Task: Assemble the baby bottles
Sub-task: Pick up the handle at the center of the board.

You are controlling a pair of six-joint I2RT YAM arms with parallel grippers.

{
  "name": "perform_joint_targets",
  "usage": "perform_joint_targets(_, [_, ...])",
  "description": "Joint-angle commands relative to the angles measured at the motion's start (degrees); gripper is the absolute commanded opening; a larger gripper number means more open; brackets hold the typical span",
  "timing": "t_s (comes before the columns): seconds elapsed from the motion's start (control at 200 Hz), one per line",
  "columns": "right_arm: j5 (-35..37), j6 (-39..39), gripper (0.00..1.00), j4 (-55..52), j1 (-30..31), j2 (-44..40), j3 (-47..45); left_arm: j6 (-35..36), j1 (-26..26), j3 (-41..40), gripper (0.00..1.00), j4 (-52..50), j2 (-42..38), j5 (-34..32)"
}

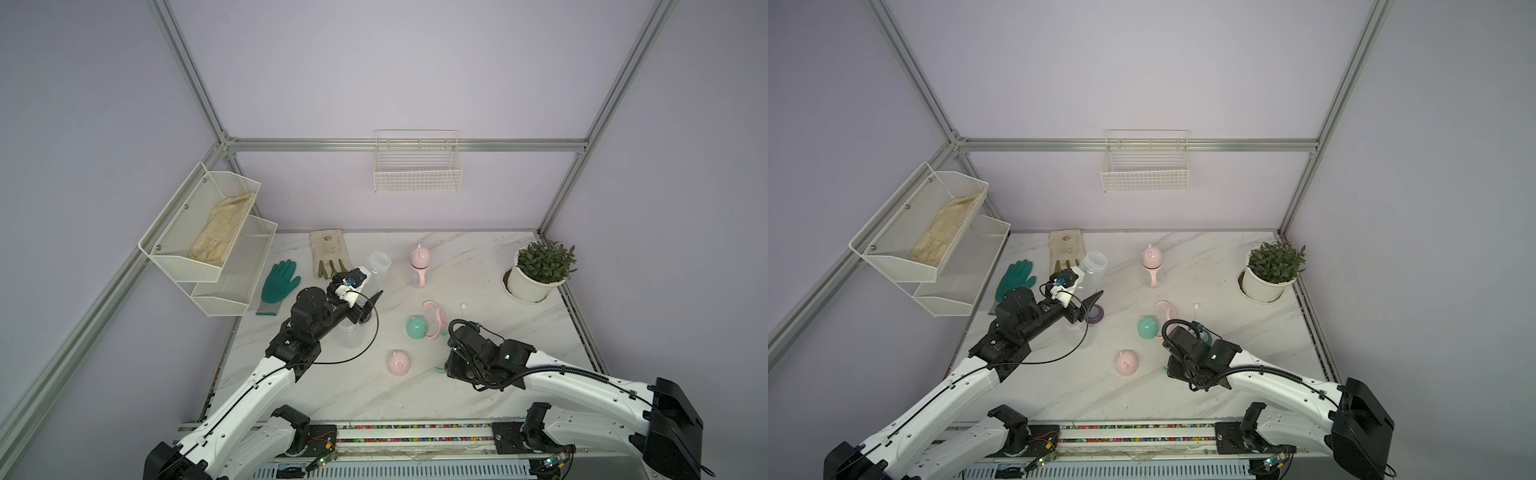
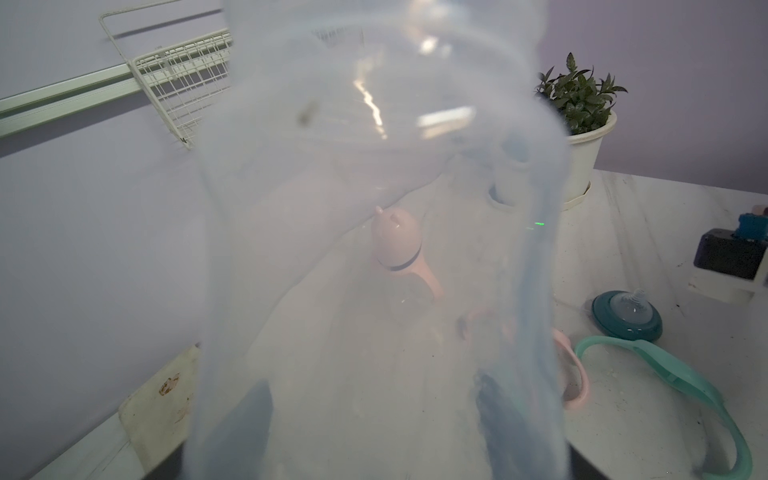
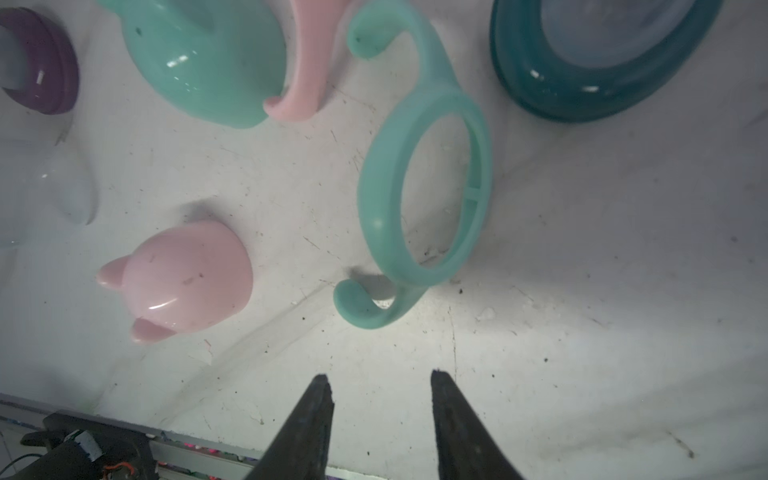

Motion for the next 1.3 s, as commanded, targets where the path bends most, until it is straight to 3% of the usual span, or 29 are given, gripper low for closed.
perform_joint_targets(0.0, [3.5, 11.0, 0.42, 5.4, 1.6, 0.5, -2.0, -0.9, -0.3, -0.9, 0.00, 2.9, -2.0, 1.1])
perform_joint_targets(0.41, [8.8, 14.7, 0.40, 13.2, 1.7, 3.1, -5.9, -0.6, -0.3, -1.1, 0.00, 4.0, -1.5, 2.9])
perform_joint_targets(0.705, [8.4, 16.7, 0.35, 16.2, 1.6, 5.9, -9.0, -0.9, -0.3, -0.9, 0.00, 3.8, -1.4, 3.3])
perform_joint_targets(0.88, [8.7, 16.2, 0.21, 15.6, 1.6, 6.0, -9.4, -0.9, -0.3, -0.9, 0.00, 3.3, -1.1, 3.4])
perform_joint_targets(1.085, [12.5, 12.8, 0.04, 1.8, 1.6, 1.4, -5.0, -0.3, -0.4, -0.4, 0.00, 2.5, 0.6, 4.0])
perform_joint_targets(1.24, [15.0, 9.4, 0.00, -9.6, 1.6, -3.3, -0.3, -0.2, -0.6, 1.4, 0.00, 1.6, 3.0, 9.0])
perform_joint_targets(1.295, [15.4, 4.6, 0.00, -11.1, 1.6, -4.3, 2.7, -0.3, -0.9, 1.9, 0.00, 1.4, 4.0, 10.3])
